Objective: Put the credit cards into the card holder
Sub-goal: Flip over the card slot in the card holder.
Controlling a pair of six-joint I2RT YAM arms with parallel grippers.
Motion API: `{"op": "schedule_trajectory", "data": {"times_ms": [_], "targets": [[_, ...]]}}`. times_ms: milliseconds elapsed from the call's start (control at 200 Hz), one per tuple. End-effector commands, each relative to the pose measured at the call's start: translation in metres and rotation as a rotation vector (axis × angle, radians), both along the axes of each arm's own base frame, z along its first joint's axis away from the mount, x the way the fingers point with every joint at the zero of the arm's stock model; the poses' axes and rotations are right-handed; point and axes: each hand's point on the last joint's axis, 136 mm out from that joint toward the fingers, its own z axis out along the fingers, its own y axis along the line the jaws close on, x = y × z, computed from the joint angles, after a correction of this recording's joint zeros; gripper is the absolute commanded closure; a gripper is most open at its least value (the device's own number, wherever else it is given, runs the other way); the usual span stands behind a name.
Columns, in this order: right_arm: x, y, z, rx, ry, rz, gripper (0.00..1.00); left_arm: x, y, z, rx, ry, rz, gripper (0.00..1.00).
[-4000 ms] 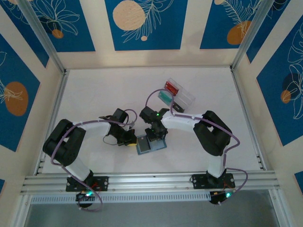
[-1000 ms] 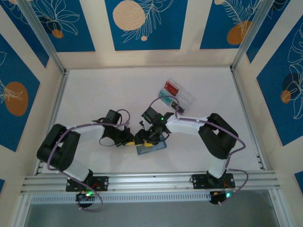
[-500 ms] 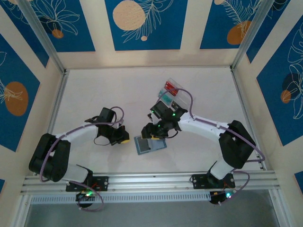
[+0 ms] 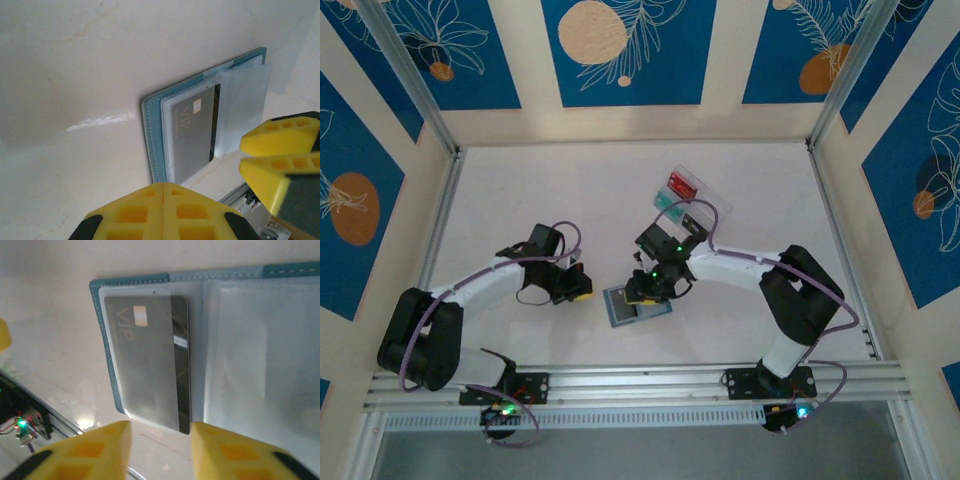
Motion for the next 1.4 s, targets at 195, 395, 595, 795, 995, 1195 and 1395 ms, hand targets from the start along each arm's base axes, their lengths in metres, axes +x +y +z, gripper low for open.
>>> {"op": "schedule_trajectory", "data": {"times_ms": [195,395,595,795,995,1195,1395], "targets": [[-0.009,-0.060,-0.007,-0.041,0.037,-0.141,0.34,0.001,-0.006,-0.003,0.000,-0.007,-0.044,0.99],[-0.004,-0.043,-0.011,0.007,0.049,-0.109,0.34,0.002,-0.018,-0.010,-0.010,0.008,-0.066,0.99],[0.003,-0.026,-0.002,0.064,0.038,-0.086,0.39,0.000,-0.027,-0.027,0.005,0.034,-0.088,0.99],[0.006,-0.009,0.005,0.117,0.046,-0.049,0.40,-0.005,-0.030,-0.043,0.012,0.064,-0.098,1.00],[0.003,0.018,0.016,0.191,0.044,0.017,0.40,-0.008,-0.030,-0.049,0.016,0.075,-0.099,1.00],[-0.005,0.047,0.015,0.277,0.074,0.063,0.37,-0.002,-0.036,-0.041,-0.035,0.077,-0.081,1.00],[-0.009,0.054,-0.004,0.275,0.109,0.071,0.35,0.008,-0.028,-0.026,-0.074,0.069,-0.022,1.00]]}}
